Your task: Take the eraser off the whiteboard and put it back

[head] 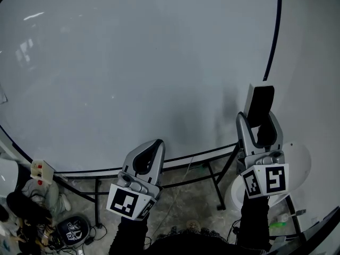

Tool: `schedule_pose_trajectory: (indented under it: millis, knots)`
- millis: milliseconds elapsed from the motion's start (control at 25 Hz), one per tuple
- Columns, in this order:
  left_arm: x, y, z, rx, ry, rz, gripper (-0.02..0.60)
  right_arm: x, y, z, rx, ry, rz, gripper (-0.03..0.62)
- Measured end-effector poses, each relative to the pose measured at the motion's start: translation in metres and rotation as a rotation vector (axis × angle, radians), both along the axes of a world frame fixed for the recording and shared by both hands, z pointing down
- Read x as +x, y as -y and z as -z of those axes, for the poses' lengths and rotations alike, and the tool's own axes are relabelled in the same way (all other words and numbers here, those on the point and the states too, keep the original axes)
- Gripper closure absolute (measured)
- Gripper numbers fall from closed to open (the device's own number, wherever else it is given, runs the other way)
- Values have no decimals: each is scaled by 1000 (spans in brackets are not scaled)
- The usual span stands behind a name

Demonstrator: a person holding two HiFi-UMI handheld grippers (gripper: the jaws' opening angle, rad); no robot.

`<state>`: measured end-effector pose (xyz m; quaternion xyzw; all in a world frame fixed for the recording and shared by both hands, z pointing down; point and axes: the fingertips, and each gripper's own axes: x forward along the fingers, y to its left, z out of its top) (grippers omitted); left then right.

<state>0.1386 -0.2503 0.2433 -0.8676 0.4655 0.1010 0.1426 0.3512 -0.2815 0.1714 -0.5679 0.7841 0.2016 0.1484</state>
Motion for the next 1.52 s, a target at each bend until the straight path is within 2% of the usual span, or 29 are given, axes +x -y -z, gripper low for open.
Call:
schedule_pose_trajectory:
  millis: [720,1000,1240,1520]
  knots:
    - [14,11,2,-2,25,-20,575,8,-6,0,-1,1,2,316]
    - [15,13,-3,-16,47,-4,575,8,-5,-3,-5,-3,7,316]
    - [14,8,3,-5,-26,-30,575,9,-7,-2,-4,-5,14,316]
    - [10,8,0,-11,-29,-2,575,7,-6,-2,-4,-10,29,316]
